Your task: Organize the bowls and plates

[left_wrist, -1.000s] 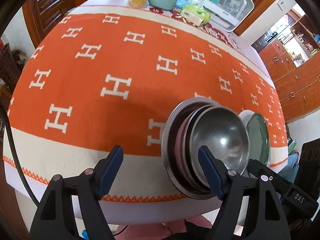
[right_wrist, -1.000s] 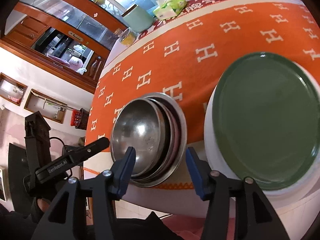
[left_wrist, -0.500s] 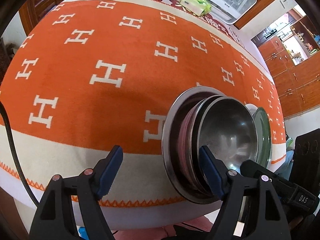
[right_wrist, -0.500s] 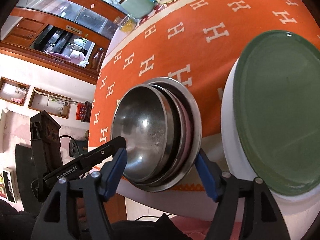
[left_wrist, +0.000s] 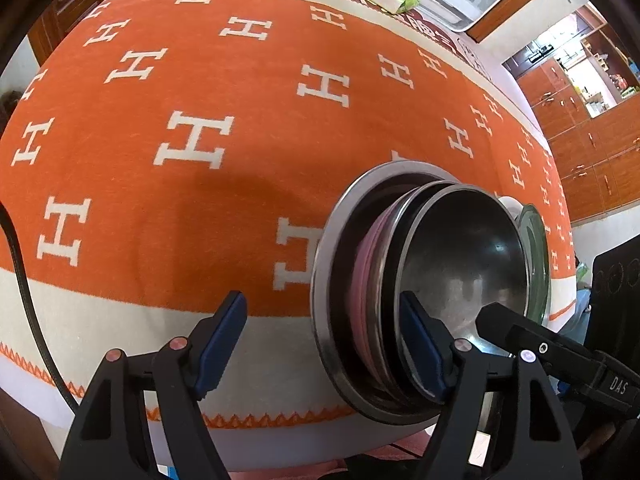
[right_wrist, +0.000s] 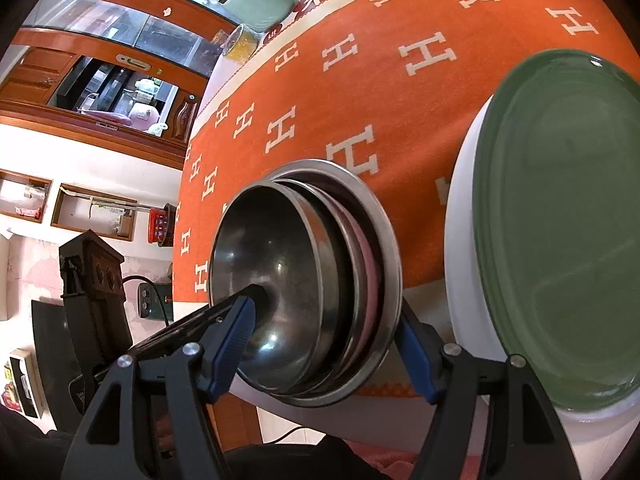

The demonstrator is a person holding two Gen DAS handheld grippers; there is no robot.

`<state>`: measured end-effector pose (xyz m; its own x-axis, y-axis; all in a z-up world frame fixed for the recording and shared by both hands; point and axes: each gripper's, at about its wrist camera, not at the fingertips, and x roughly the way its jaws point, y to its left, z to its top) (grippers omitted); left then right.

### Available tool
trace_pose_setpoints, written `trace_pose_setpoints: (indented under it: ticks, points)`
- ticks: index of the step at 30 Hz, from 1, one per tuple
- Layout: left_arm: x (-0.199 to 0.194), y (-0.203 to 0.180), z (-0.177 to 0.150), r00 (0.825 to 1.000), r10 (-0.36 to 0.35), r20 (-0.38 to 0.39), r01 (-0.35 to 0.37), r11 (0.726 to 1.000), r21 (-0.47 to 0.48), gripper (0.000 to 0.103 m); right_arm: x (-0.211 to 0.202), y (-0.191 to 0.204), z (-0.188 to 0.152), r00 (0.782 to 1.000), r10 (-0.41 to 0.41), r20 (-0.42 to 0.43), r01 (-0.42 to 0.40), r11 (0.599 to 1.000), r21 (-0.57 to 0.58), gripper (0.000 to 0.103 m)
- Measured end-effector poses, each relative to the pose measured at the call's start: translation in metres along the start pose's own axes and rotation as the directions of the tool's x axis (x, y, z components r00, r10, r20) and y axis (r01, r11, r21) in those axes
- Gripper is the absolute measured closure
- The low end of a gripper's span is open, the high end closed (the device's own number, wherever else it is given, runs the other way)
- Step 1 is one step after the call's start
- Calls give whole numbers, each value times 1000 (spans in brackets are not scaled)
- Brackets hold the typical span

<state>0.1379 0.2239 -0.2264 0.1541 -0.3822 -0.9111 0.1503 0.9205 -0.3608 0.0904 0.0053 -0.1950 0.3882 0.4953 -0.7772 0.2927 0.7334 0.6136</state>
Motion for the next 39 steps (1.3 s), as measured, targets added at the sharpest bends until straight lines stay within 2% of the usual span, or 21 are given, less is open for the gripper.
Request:
trace_pose_setpoints:
  ticks: [5, 10, 17, 26, 39]
  points:
    - [3, -5, 6, 1000, -13, 0, 13, 1000, 17, 45, -4, -6, -1, 1000, -23, 6, 23, 999, 27, 53]
    - [3, -15, 8, 999, -42, -2, 42, 998, 47, 63, -7, -10, -2, 999, -43, 11, 42, 998, 41, 66]
    - [3, -22, 7, 1000, -28, -5, 29, 998, 64, 63, -11, -14, -2, 999, -41, 20, 40, 998, 43, 67]
    - [-17, -39, 7, 998, -32, 58, 26, 995, 101, 63, -35, -11, 1, 996, -22, 90, 22, 1000, -1, 67]
    - [-49, -97, 6, 988, -50, 144, 20, 980, 200, 63, -92, -21, 3, 976, 2, 217, 5, 999, -34, 67]
